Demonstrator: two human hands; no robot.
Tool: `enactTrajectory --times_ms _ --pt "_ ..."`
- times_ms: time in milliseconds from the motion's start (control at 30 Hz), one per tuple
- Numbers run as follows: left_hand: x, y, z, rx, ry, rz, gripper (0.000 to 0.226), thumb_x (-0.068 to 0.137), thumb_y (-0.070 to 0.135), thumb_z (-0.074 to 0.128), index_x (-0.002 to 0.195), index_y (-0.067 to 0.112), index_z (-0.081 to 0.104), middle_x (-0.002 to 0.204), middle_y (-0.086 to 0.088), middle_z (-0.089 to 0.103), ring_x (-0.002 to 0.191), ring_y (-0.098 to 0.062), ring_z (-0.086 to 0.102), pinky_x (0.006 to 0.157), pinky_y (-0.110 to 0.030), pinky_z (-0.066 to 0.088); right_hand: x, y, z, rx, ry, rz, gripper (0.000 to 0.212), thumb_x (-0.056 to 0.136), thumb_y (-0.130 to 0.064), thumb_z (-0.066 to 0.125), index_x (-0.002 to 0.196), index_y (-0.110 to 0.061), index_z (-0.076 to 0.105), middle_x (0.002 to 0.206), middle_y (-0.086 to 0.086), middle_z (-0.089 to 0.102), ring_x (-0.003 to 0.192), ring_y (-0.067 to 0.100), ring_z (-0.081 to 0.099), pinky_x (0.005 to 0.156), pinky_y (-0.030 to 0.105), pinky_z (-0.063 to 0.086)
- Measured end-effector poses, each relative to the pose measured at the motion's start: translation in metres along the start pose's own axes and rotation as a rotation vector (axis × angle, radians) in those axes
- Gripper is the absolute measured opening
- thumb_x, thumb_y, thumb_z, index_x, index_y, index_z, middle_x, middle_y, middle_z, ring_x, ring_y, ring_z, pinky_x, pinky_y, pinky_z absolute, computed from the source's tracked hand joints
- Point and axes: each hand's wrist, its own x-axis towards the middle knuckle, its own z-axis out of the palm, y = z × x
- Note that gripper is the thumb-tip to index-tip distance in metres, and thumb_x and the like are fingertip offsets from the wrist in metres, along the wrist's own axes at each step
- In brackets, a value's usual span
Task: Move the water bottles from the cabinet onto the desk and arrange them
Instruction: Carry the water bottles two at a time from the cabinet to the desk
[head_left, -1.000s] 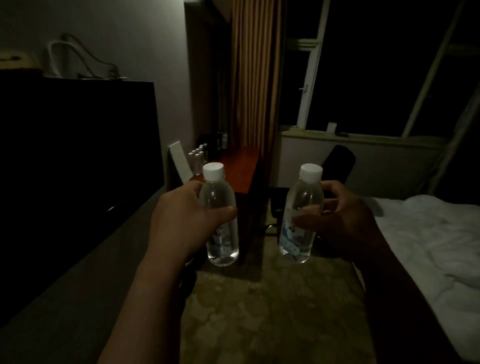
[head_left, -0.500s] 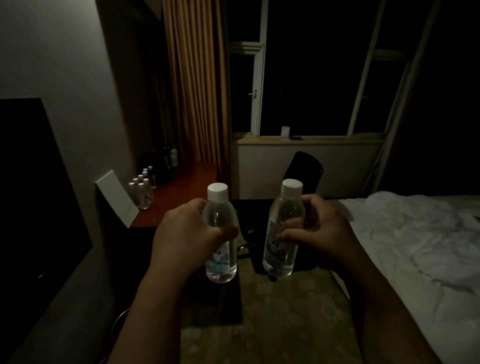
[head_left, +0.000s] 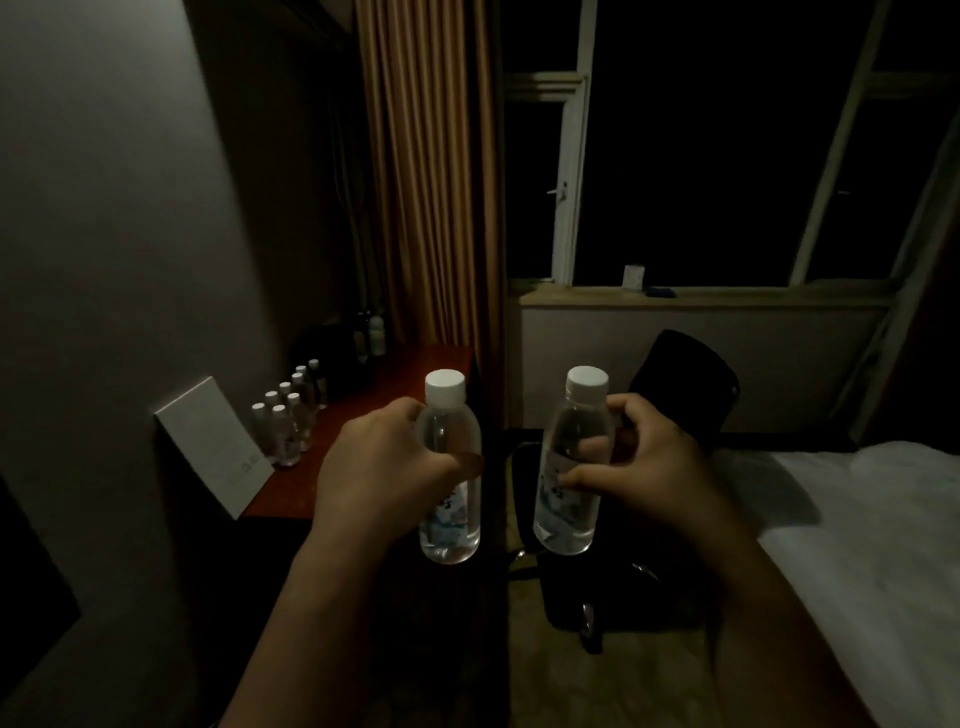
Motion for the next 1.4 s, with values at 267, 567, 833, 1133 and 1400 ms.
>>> enactTrajectory --times_ms 267,567,833,1133,1400 --pt "0.12 -0.021 0.065 0.02 0.098 -0.134 0.048 0.061 0.053 0.083 0.098 0.031 0.06 0.088 0.013 0.066 0.079 -0.005 0.065 0.072 -0.038 0.059 0.161 0.046 0.01 0.002 -0.136 -0.056 0.064 0.056 -0.027 0.089 0.103 -0.051 0.052 0.099 -0.013 0.07 0.091 0.001 0.067 0.074 0.026 0.054" --pt "0.233 -0.102 0.085 0.181 0.232 -0.299 0.057 0.055 0.064 0.076 0.1 0.033 0.061 0.086 0.015 0.064 0.075 -0.001 0.06 0.063 -0.03 0.054 0.313 0.07 0.095 -0.002 -0.39 -0.076 0.067 0.068 -0.016 0.086 0.12 -0.038 0.049 0.115 -0.01 0.062 0.107 0.01 0.061 0.08 0.028 0.054" --pt "0.374 -0.187 0.088 0.275 0.28 -0.309 0.058 0.057 0.066 0.077 0.1 0.032 0.057 0.082 0.017 0.054 0.078 -0.006 0.057 0.065 -0.033 0.055 0.459 0.076 0.184 -0.007 -0.419 -0.163 0.063 0.07 -0.021 0.084 0.118 -0.039 0.048 0.108 -0.012 0.062 0.099 0.004 0.06 0.07 0.018 0.049" --pt "0.488 -0.256 0.084 0.367 0.293 -0.403 0.056 0.055 0.067 0.076 0.095 0.031 0.058 0.085 0.013 0.062 0.079 -0.011 0.059 0.064 -0.034 0.052 0.594 0.099 0.28 0.019 -0.429 -0.199 0.066 0.064 -0.029 0.085 0.115 -0.044 0.046 0.103 -0.017 0.063 0.093 -0.003 0.06 0.068 0.015 0.049" --pt "0.564 -0.339 0.1 0.33 0.392 -0.698 0.06 0.054 0.065 0.079 0.1 0.031 0.059 0.094 0.01 0.065 0.087 -0.014 0.062 0.075 -0.04 0.057 0.728 0.114 0.381 0.019 -0.686 -0.316 0.074 0.066 -0.03 0.084 0.121 -0.053 0.041 0.108 -0.021 0.06 0.095 -0.005 0.058 0.068 0.011 0.047"
